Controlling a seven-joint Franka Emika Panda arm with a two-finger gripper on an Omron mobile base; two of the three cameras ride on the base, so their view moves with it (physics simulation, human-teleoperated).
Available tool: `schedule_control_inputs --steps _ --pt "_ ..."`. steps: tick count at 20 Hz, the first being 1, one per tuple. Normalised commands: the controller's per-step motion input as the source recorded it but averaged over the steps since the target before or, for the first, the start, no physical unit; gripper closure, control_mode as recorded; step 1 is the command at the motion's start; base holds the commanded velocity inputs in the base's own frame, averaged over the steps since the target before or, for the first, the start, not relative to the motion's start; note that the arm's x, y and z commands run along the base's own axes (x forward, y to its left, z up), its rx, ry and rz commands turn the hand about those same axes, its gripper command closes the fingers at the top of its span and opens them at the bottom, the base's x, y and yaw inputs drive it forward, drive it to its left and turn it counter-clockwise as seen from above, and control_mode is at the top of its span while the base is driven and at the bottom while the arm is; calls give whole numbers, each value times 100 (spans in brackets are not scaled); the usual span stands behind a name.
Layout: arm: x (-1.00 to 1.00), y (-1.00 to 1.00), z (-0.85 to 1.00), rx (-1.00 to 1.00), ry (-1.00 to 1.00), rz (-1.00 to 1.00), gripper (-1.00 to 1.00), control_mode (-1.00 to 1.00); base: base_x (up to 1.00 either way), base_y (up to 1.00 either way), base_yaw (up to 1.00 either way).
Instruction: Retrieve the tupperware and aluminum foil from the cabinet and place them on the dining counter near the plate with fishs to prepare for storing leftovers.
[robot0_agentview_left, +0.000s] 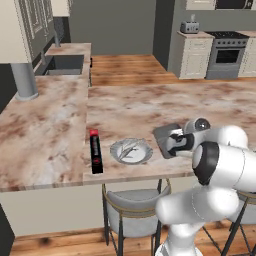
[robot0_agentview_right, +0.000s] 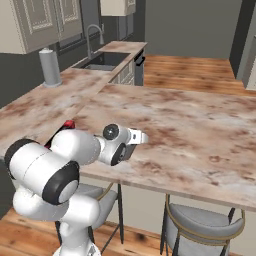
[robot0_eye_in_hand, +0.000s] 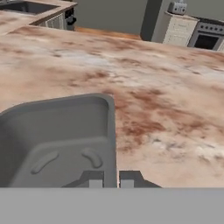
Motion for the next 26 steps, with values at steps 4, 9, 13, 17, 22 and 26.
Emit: schedule_control_inputs --steps 4,9,13,17,22,26 --pt "41 -21 -35 3 0 0 100 -100 0 0 0" --pt "44 -27 -35 5 0 0 100 -100 0 0 0" --pt "45 -38 -33 7 0 0 100 -100 0 0 0" --pt "35 -49 -31 8 0 0 100 -100 0 0 0" --pt "10 -52 -24 6 -1 0 -100 -100 0 0 0" --pt "0 -54 -9 4 -2 4 -100 -100 0 0 0"
